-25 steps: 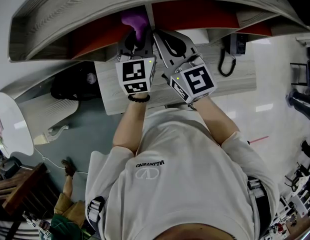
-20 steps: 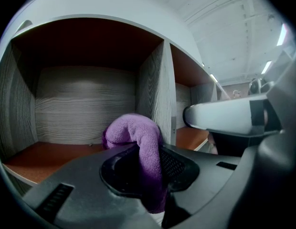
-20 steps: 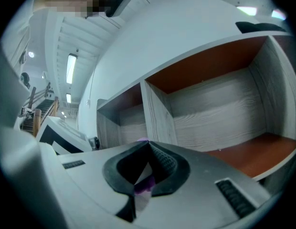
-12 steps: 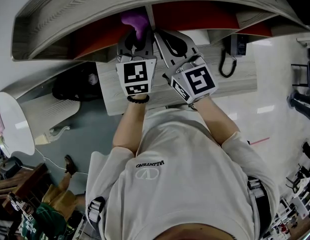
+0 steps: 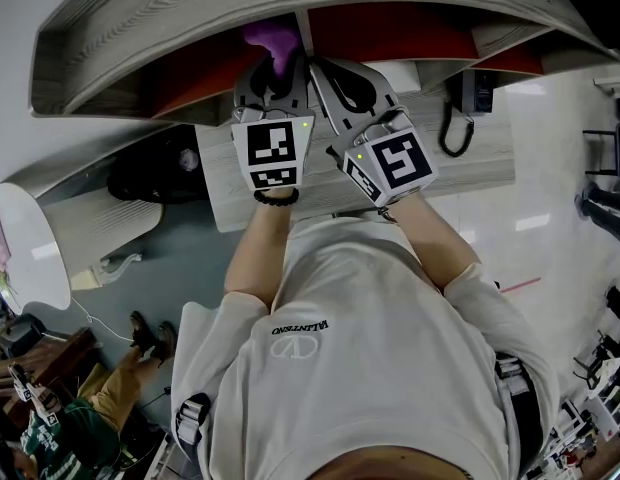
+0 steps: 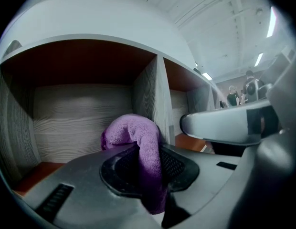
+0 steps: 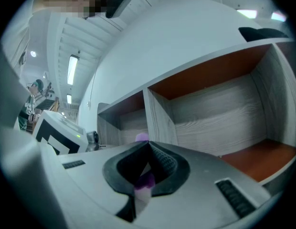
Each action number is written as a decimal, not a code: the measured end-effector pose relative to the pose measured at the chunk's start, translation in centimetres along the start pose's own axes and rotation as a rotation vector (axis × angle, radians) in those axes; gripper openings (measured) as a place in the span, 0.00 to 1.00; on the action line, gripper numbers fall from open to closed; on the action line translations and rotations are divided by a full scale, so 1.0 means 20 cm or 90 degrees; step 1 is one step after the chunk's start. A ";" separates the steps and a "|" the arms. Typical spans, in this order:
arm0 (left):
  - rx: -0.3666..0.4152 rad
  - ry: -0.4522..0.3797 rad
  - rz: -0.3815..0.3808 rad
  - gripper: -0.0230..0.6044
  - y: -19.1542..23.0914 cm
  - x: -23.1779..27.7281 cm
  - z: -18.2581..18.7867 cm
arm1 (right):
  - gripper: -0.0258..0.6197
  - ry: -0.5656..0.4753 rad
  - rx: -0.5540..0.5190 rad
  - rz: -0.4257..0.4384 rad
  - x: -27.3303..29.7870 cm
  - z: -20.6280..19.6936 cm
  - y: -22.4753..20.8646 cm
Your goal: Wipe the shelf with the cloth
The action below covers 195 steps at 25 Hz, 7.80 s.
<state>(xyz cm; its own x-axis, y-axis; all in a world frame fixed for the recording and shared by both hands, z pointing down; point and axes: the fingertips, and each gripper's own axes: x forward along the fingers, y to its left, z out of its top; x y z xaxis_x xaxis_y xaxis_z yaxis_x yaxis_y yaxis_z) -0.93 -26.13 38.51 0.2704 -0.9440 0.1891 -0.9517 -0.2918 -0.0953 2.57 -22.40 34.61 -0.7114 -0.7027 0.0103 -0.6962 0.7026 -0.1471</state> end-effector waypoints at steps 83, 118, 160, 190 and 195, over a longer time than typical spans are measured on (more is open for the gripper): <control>-0.022 -0.135 -0.007 0.16 0.22 -0.21 0.54 | 0.04 -0.063 -0.041 -0.028 0.13 0.30 0.21; -0.065 -0.148 0.076 0.16 0.81 -0.43 0.43 | 0.04 -0.035 -0.041 0.044 0.55 0.21 0.64; -0.150 -0.164 0.192 0.16 1.13 -0.62 0.28 | 0.04 0.006 -0.065 0.126 0.74 0.09 0.91; -0.162 -0.062 0.221 0.16 1.11 -0.56 -0.16 | 0.04 0.037 -0.042 0.080 0.65 -0.04 0.74; -0.163 -0.057 0.226 0.16 1.11 -0.56 -0.20 | 0.04 0.039 -0.040 0.076 0.63 -0.05 0.73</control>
<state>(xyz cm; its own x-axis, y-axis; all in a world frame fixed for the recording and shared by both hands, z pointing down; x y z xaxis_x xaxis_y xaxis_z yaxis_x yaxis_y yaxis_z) -25.69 -21.36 38.20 -0.0783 -0.9917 0.1024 -0.9902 0.0893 0.1077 -16.72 -20.86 33.62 -0.7928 -0.6067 0.0573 -0.6094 0.7879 -0.0887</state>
